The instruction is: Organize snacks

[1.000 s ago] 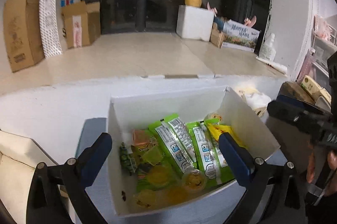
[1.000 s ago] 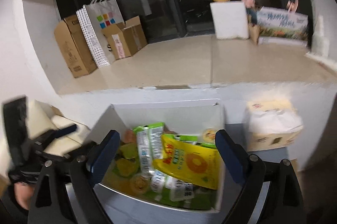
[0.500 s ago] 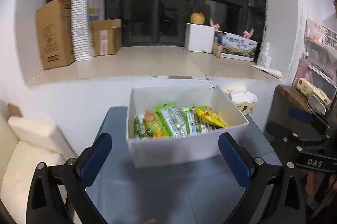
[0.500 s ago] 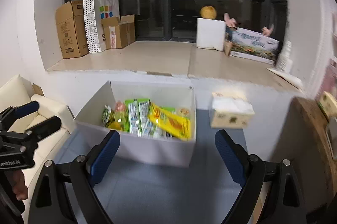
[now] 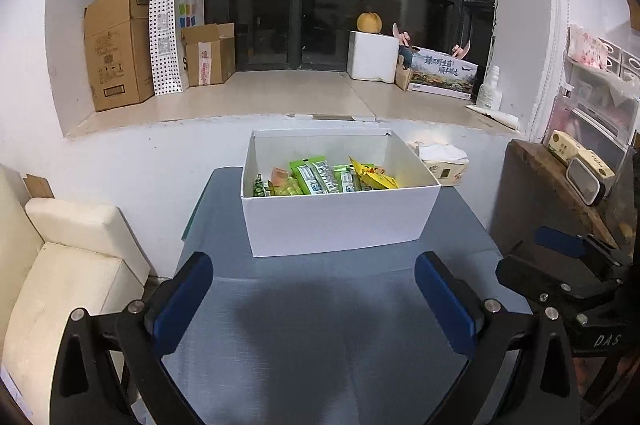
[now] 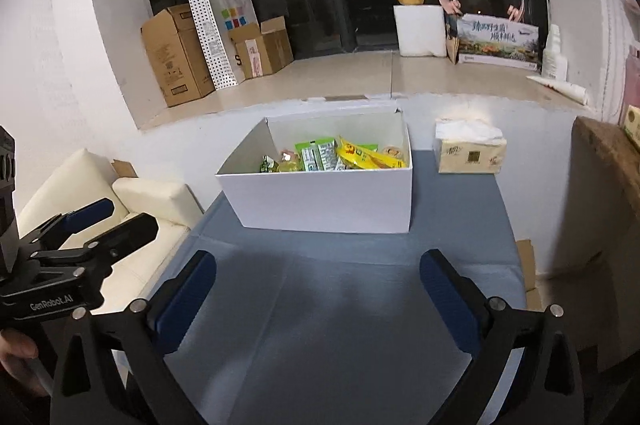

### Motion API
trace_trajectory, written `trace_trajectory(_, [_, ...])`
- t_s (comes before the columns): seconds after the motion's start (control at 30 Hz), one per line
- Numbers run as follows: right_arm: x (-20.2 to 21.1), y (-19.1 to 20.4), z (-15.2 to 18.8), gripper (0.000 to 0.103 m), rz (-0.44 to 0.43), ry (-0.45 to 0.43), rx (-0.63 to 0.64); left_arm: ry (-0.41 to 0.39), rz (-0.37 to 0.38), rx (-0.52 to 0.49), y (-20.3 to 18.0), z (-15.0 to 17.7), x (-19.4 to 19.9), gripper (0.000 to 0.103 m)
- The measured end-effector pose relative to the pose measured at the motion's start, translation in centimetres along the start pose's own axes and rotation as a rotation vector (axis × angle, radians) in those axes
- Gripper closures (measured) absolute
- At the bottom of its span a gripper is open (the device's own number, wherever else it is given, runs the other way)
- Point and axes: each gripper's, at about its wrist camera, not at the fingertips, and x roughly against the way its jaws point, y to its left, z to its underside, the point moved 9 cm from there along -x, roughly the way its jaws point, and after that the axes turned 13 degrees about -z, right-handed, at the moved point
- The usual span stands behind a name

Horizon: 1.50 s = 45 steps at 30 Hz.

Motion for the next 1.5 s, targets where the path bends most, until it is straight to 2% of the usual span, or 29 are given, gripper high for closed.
trace_trajectory(1.5, [-0.16,0.21,0.31,0.0,0.0,0.011,-0.005,0.017,-0.004,-0.021,-0.25,-0.01,-0.5,0.0])
